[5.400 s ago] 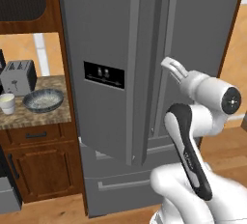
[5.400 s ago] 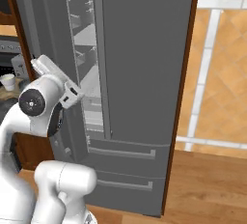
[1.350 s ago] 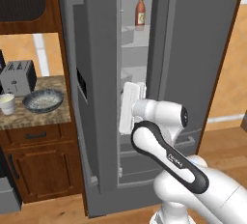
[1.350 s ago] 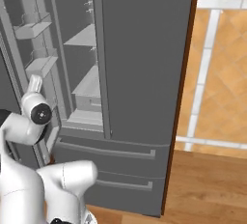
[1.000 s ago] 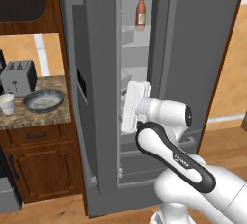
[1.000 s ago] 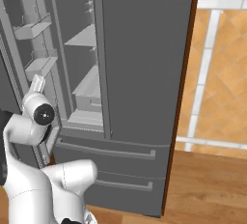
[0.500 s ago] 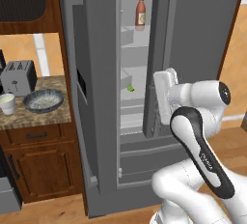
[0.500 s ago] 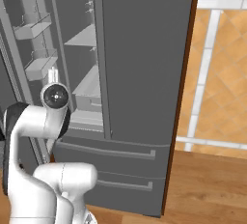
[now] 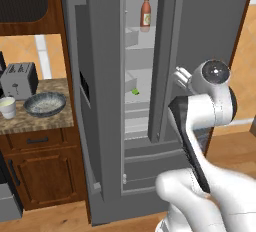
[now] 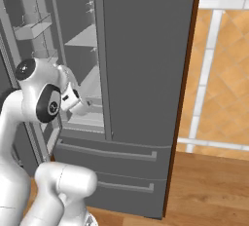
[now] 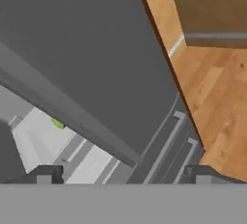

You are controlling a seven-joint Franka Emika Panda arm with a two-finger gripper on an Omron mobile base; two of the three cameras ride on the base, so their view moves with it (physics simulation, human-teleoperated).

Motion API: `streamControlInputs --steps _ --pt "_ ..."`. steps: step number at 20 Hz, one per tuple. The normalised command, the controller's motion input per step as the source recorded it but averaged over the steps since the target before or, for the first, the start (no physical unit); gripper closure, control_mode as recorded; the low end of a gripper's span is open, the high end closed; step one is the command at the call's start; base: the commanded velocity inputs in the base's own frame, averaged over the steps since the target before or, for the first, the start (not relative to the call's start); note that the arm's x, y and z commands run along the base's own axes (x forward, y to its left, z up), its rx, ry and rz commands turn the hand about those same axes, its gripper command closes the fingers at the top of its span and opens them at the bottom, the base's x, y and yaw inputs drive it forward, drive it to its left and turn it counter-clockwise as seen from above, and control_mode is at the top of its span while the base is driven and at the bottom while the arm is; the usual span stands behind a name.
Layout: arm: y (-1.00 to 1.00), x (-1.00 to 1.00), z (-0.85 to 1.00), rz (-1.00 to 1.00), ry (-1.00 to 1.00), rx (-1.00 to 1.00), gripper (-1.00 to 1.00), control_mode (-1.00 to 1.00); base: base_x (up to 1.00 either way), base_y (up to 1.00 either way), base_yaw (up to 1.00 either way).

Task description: Grab a lemon wedge from the fridge and one ice cube from the ice bowl, and put them in the glass of lemonade.

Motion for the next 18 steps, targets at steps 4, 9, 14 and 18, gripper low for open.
streamControlInputs --steps 4,9,14,18 --pt "-0.14 0.0 0.04 0.03 -0.15 -0.69 -1.0 -1.0 0.0 0.0 0.0" --pt "-0.07 0.0 0.28 0.45 -0.09 -0.11 -1.0 -1.0 0.0 0.0 0.0" --pt "-0.08 0.2 0.29 0.54 0.0 0.07 -1.0 -1.0 0.0 0.0 0.0" --pt "0.26 0.52 0.14 0.34 0.07 0.0 -1.0 -1.0 0.0 0.0 0.0"
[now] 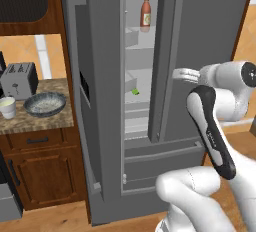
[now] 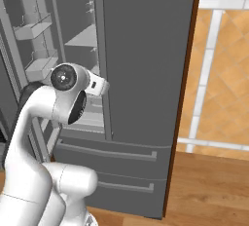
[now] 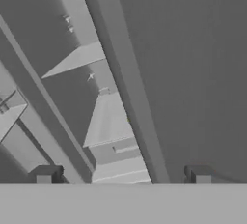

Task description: Grab a lemon wedge from the fridge and one ice cube from the ice bowl, and put them in the glass of lemonade.

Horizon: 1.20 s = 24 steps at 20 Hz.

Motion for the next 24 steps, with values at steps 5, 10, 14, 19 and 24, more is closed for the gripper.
streamControlInputs --steps 5,10,14,19,24 --pt "0.23 0.68 0.0 0.02 0.13 -0.1 -1.0 -1.0 0.0 0.0 0.0" --pt "-0.24 0.7 0.0 -0.17 0.04 -0.08 -1.0 -1.0 0.0 0.0 0.0" --pt "-0.18 0.85 -0.02 -0.1 0.07 -0.04 -1.0 -1.0 0.0 0.0 0.0" --pt "-0.03 0.97 -0.39 0.0 0.03 -0.02 -1.0 -1.0 0.0 0.0 0.0" --pt "0.0 0.51 -0.83 0.0 -0.21 -0.1 -1.0 -1.0 0.0 0.0 0.0"
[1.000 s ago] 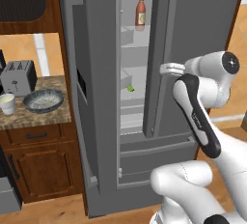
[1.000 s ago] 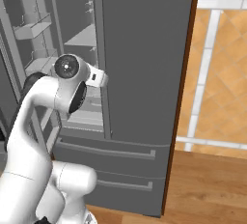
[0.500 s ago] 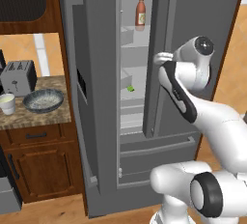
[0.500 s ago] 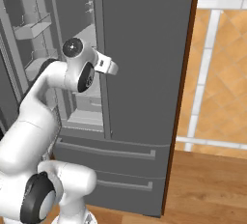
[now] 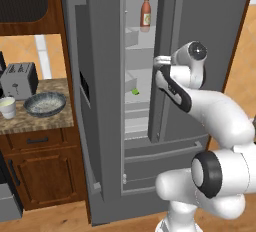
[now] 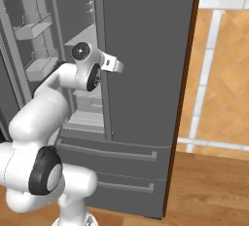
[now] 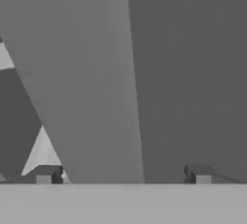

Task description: Grab a lemon wedge from the fridge and one ice cube from the ice bowl, and put them in the glass of lemonade.

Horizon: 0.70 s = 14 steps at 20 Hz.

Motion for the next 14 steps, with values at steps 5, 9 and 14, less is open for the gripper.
streamControlInputs --steps 5,9,14 --pt "0.0 0.57 -0.4 0.0 -0.12 -0.04 1.0 -1.0 0.0 0.0 0.0" --pt "-0.41 -0.43 0.19 0.12 0.0 0.07 1.0 -1.0 0.0 0.0 0.0" --pt "-0.87 -1.0 0.37 0.02 0.0 0.17 1.0 -1.0 0.0 0.0 0.0"
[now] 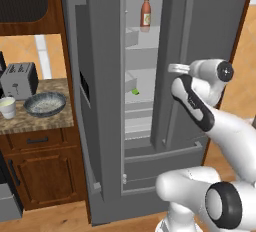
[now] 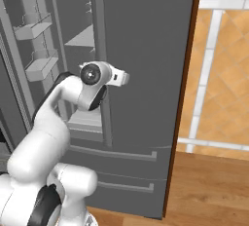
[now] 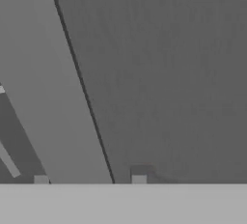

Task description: Grab a lemon wedge from the fridge and one ice cube from the ice bowl, and put them in the glass of lemonade.

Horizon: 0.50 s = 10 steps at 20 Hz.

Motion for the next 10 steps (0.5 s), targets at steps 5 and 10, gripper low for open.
streamControlInputs --steps 5,10 --pt "-1.0 -1.0 0.37 -0.02 0.03 0.19 1.0 -1.0 0.0 0.0 0.0" --pt "-1.0 -1.0 0.43 -0.09 0.11 0.19 1.0 -1.0 0.0 0.0 0.0"
